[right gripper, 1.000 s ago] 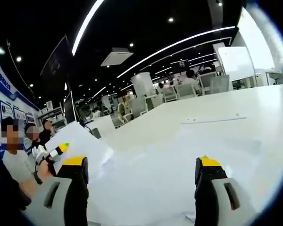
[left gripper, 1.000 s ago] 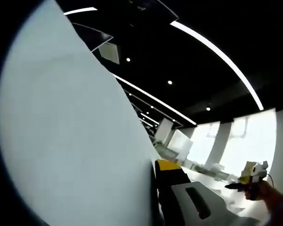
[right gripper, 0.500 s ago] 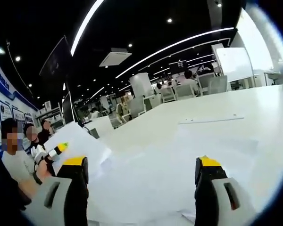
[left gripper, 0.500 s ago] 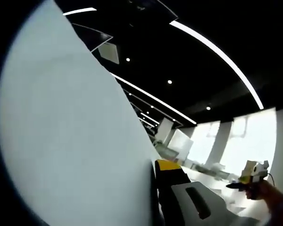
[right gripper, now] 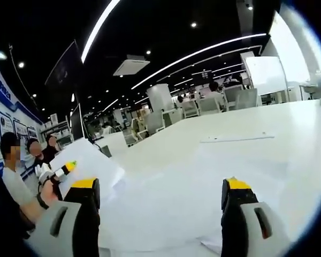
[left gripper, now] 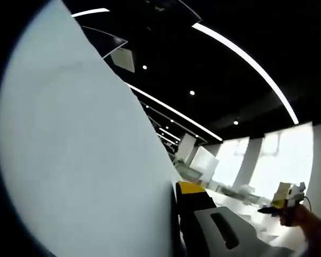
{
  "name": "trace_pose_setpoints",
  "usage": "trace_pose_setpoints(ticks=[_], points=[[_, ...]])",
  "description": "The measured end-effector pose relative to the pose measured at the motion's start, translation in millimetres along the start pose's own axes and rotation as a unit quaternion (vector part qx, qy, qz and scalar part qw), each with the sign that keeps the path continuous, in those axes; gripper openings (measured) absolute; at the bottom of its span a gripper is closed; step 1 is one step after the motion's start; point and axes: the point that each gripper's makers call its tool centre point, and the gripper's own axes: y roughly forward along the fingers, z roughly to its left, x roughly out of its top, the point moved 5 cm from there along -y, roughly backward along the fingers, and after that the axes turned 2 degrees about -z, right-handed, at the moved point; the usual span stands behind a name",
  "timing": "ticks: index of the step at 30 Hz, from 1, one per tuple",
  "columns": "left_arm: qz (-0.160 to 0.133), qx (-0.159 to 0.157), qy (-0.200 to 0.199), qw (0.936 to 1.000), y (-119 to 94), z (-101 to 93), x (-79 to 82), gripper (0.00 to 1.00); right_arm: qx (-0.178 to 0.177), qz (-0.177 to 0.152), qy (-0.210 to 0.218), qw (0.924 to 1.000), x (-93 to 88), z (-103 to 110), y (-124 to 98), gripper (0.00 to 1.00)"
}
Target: Organize the stack of printing papers by aligning and flattening the scattered papers on the table
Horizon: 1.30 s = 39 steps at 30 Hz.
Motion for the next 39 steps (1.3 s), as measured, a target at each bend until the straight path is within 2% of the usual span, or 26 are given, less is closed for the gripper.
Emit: trace_pose_setpoints(ticks=[12,19,39], points=[[0.001,0.0,0.001,1.0,0.0,-0.5,-0.4,0.09,-0.004,-0.004,0.003,1.0,3.0,-4.8,-2.1,0.89],[0.001,0.0,0.007,1.0,0.0,-1.3,-0.5,0.09,0.013,-0.012,0.021,0.9996,6.2,-0.4,-3.8,0.89],[0.002,-0.003,0.011,0.9999,-0.3,-2.2,-0.4,0.09,0.005,-0.002,0.018,0.9998,0.4,-1.6,-4.1,0.89]])
